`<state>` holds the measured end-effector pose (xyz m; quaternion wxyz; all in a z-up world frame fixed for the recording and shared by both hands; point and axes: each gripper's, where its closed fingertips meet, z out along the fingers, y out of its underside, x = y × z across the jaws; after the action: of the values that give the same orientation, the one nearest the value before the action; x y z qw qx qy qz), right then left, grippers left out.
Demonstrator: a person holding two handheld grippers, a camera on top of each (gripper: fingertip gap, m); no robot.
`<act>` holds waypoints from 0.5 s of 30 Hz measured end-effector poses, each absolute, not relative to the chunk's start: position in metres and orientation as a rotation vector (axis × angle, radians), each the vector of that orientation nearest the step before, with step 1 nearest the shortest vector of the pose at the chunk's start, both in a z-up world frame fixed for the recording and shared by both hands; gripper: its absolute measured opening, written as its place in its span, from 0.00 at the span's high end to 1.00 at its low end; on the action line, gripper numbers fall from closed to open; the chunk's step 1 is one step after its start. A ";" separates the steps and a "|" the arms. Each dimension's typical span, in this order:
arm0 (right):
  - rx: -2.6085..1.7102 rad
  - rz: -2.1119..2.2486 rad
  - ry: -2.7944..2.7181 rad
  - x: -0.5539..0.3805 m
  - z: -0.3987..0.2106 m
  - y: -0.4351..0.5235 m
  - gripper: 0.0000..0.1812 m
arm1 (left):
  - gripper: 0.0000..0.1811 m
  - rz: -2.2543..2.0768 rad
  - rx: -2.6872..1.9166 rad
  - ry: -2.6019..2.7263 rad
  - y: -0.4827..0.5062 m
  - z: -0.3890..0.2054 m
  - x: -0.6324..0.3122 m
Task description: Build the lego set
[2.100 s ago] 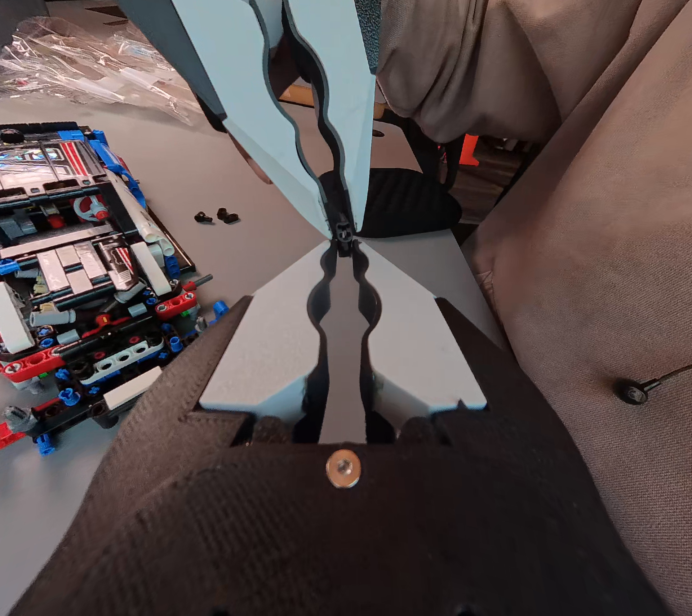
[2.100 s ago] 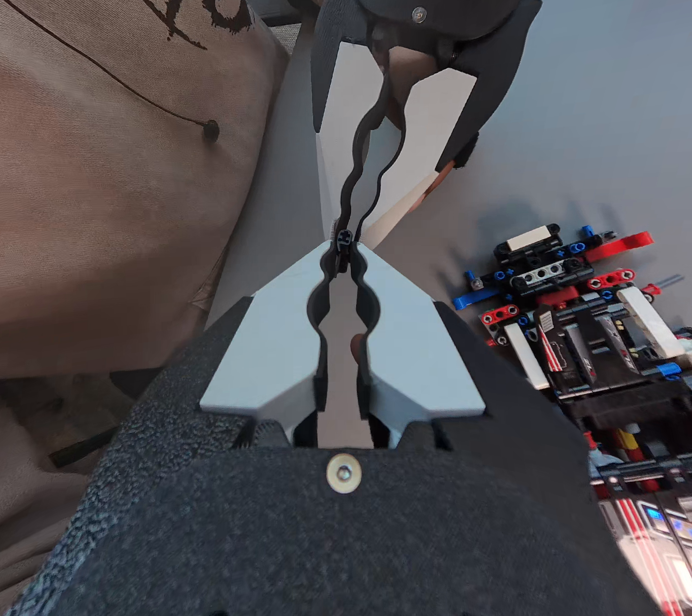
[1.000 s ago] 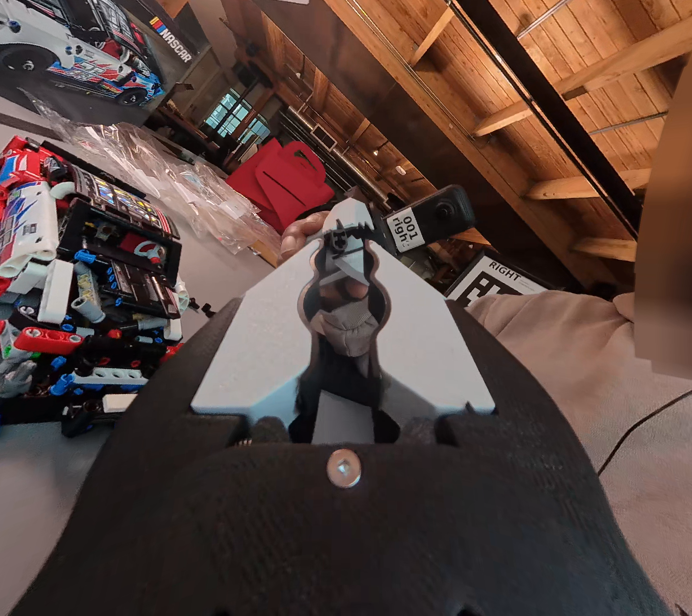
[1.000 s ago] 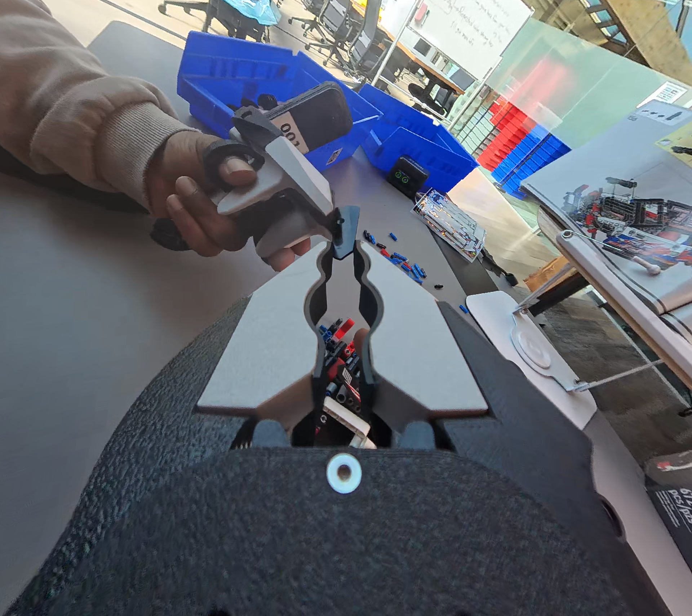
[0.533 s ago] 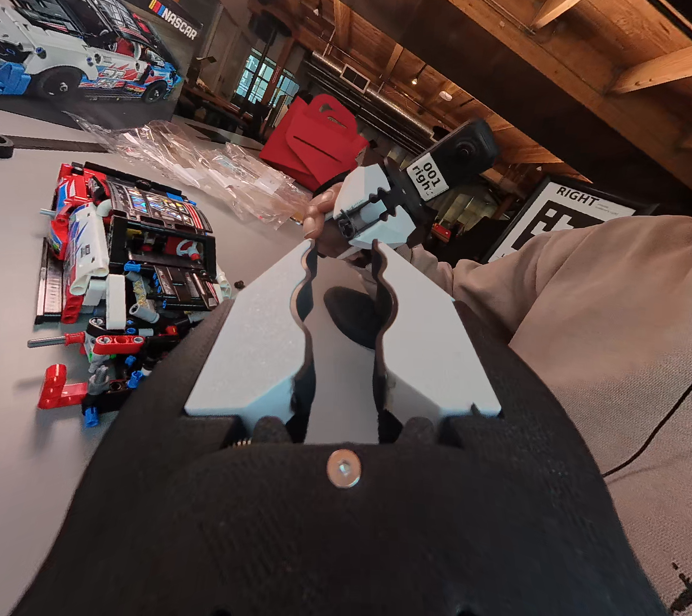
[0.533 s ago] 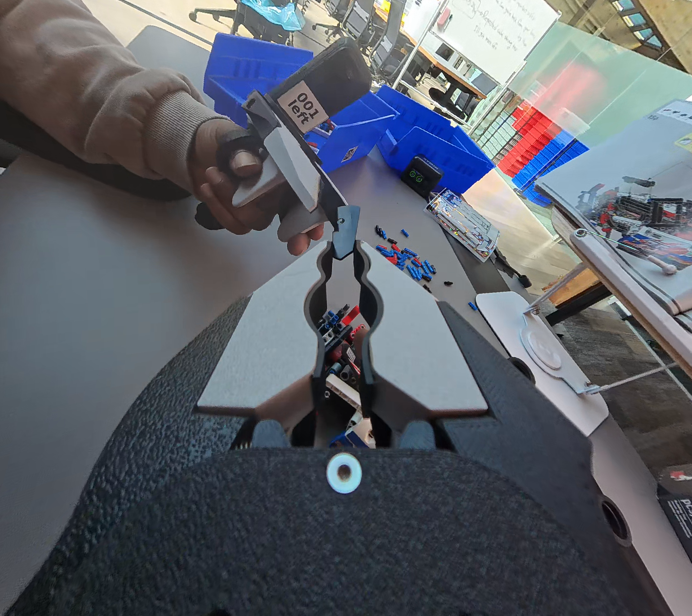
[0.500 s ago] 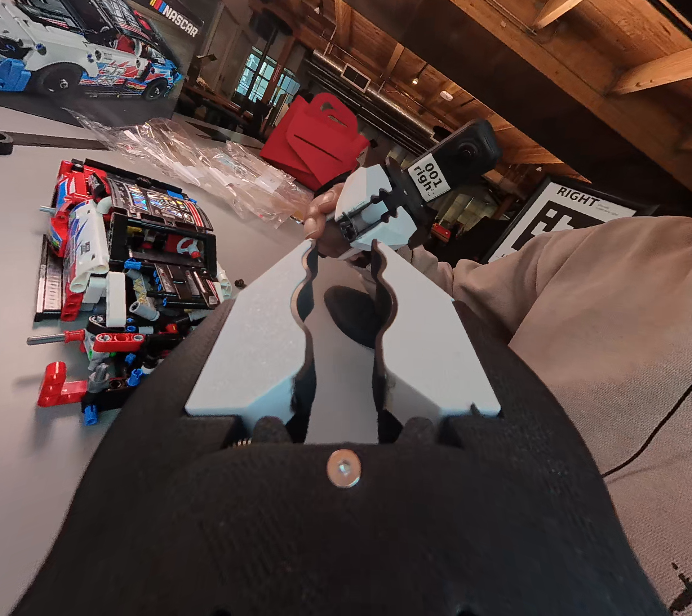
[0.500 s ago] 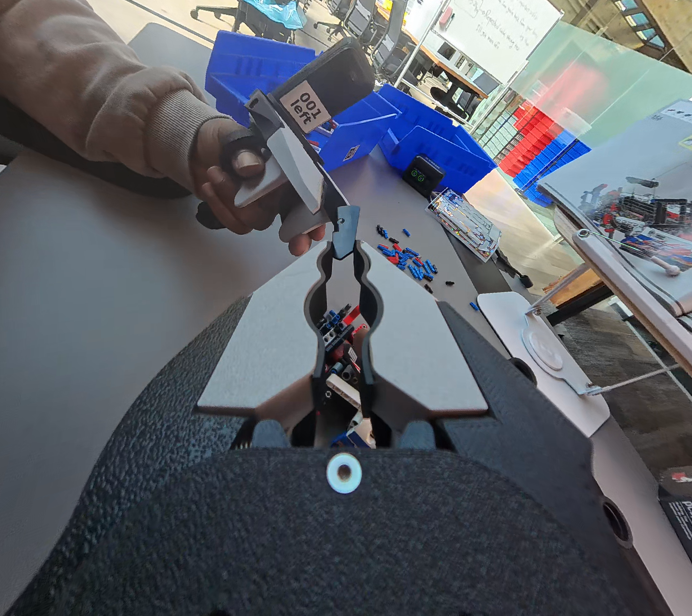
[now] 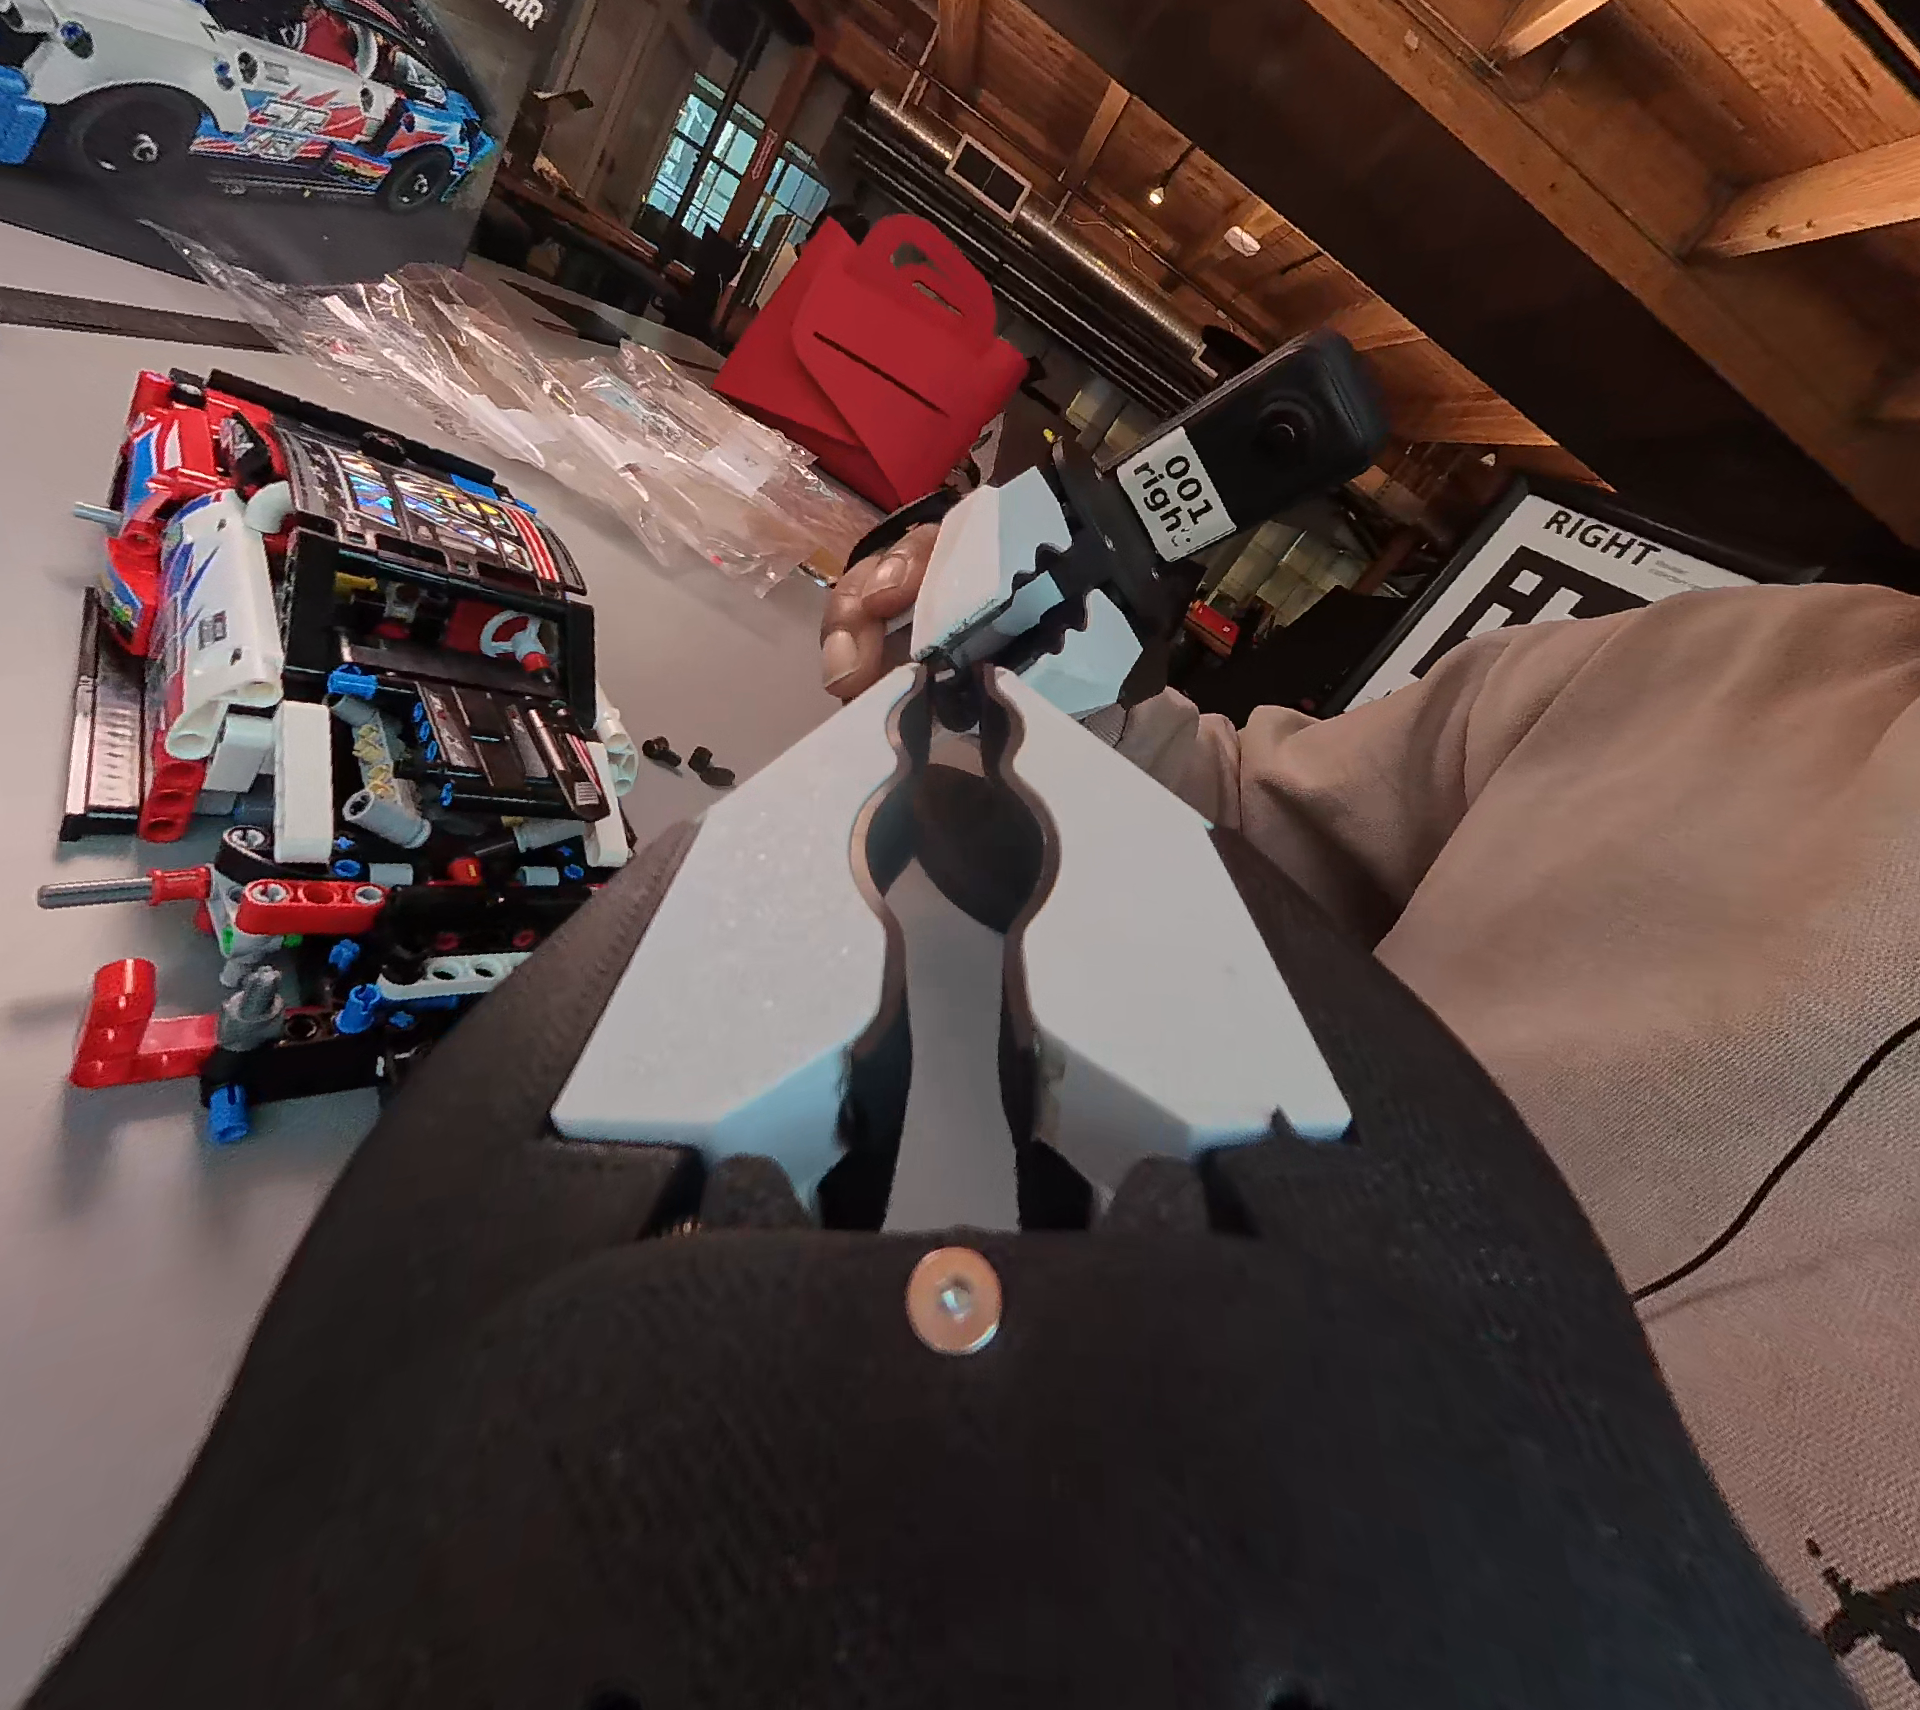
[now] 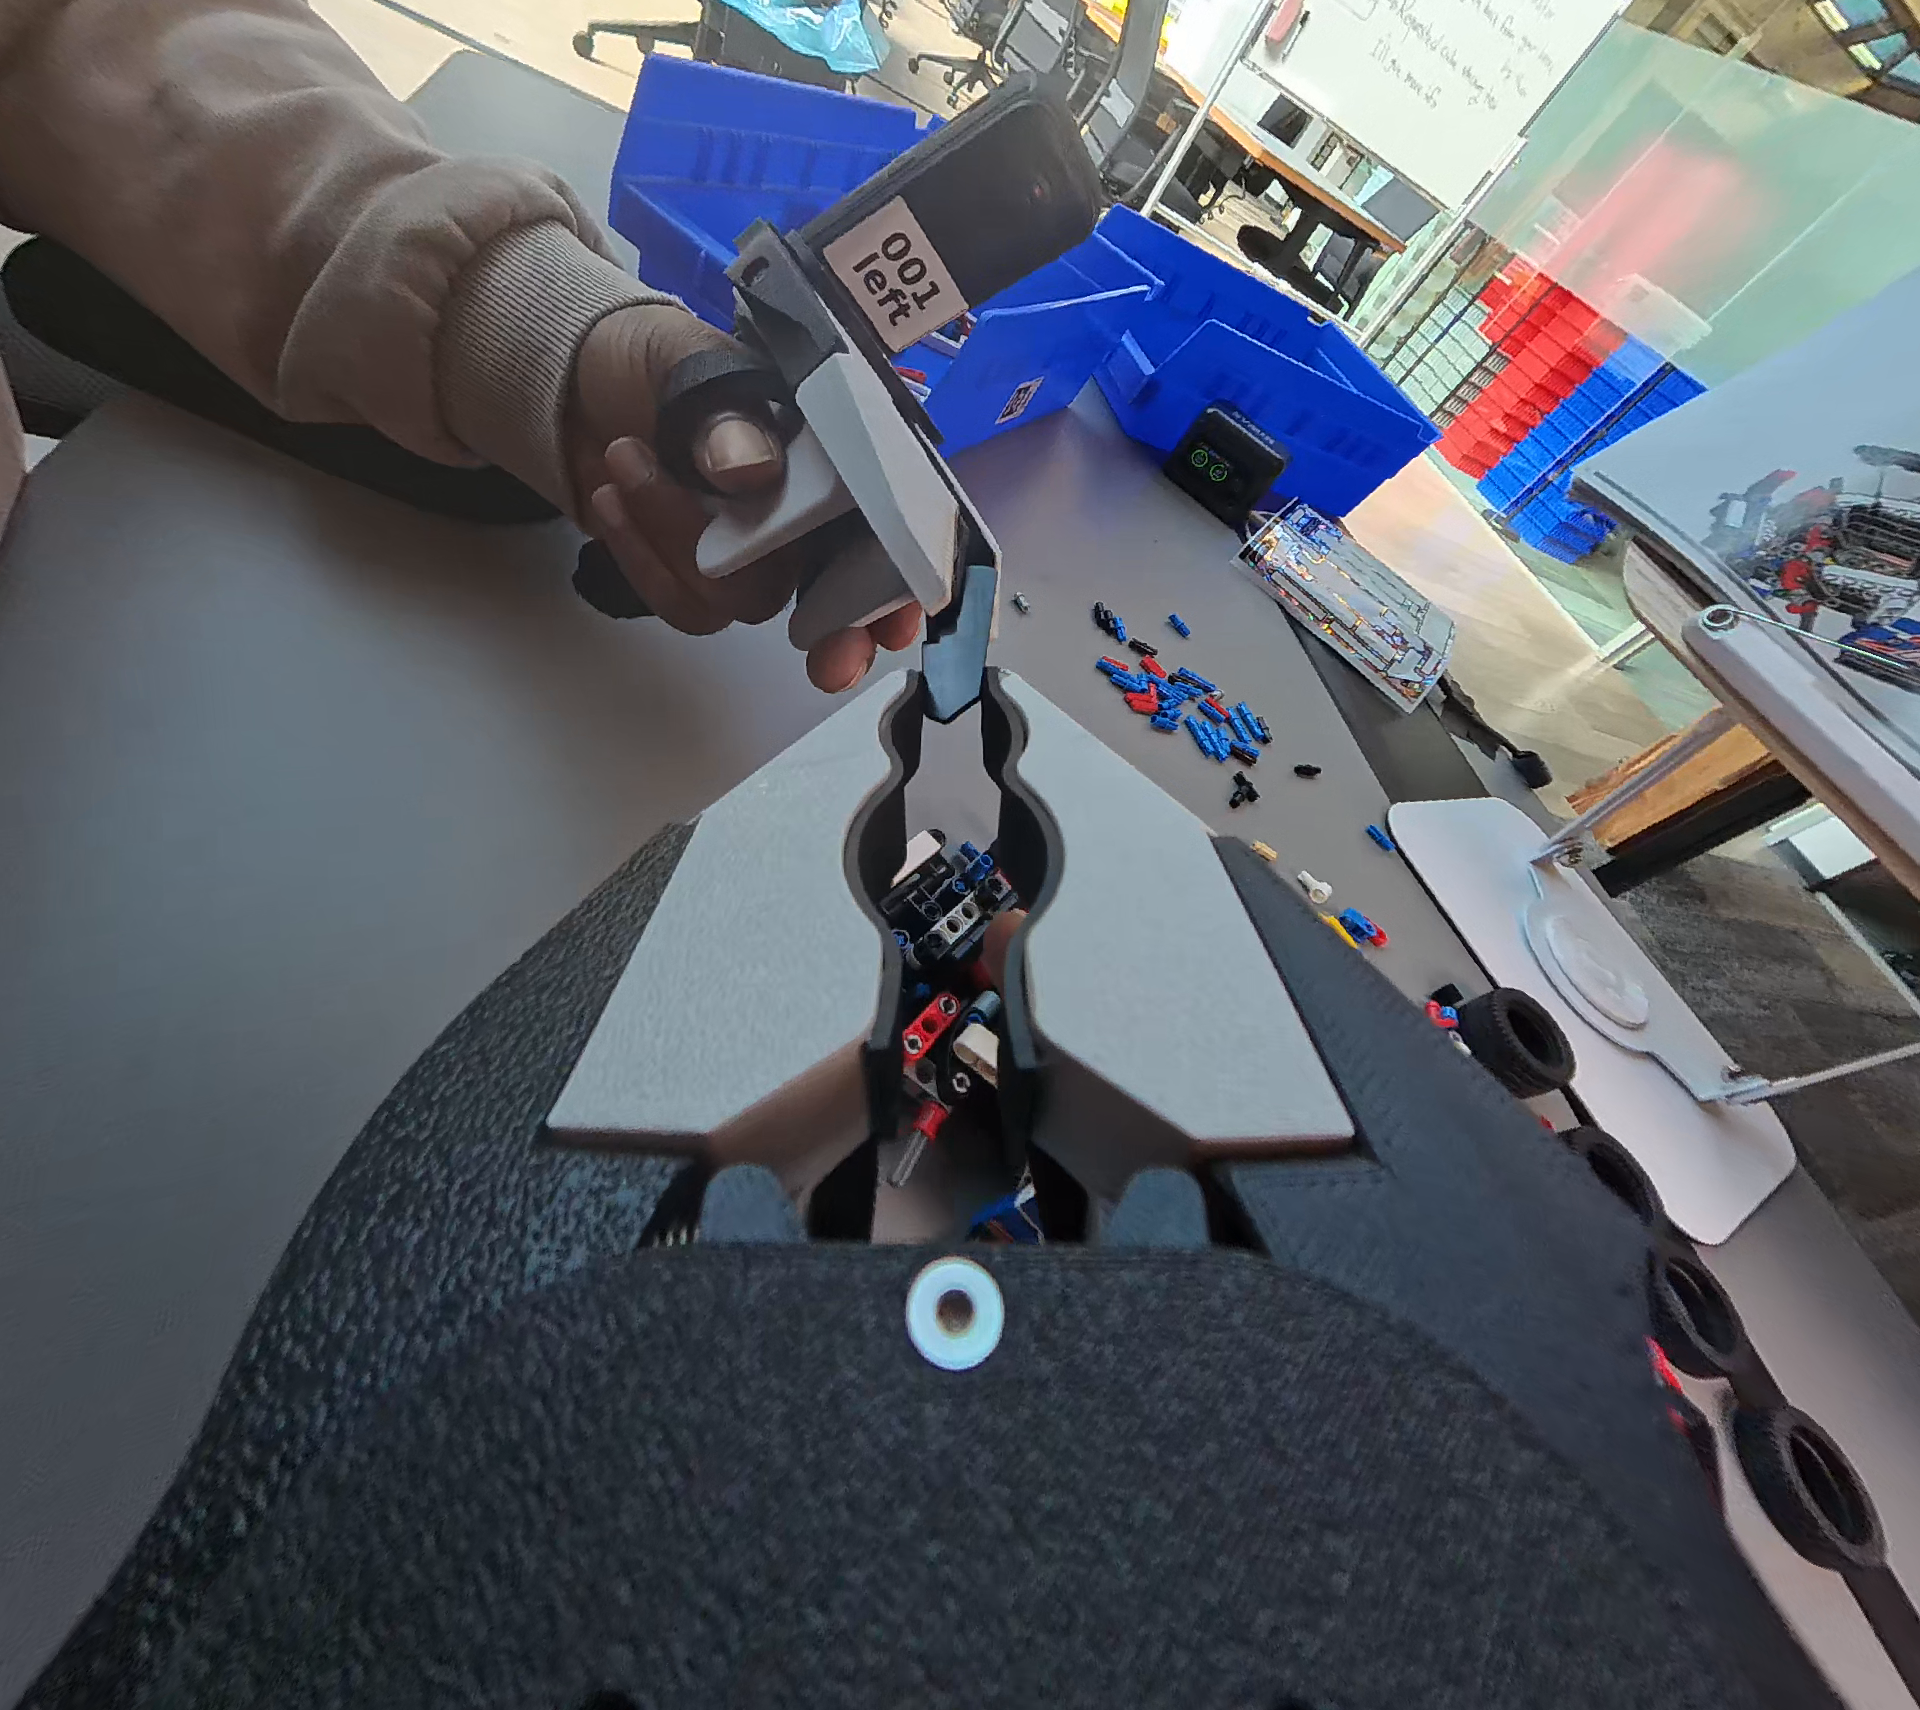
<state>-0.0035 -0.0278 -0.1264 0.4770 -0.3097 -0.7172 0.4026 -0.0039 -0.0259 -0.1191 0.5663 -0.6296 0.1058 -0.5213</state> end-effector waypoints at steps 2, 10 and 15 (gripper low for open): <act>-0.757 0.985 -1.737 -0.004 -0.128 -0.026 0.95 | 0.97 -1.245 -1.484 0.230 -0.025 -0.121 -0.004; -0.749 0.998 -1.724 -0.001 -0.131 -0.023 0.95 | 0.97 -1.315 -1.505 0.193 -0.023 -0.127 -0.003; -0.766 1.027 -1.728 0.000 -0.135 -0.022 0.95 | 0.97 -1.347 -1.517 0.170 -0.022 -0.131 -0.002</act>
<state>-0.0002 -0.0217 -0.1348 0.4752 -0.3133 -0.7068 0.4199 -0.0022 -0.0220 -0.1307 0.5249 -0.6342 0.0709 -0.5632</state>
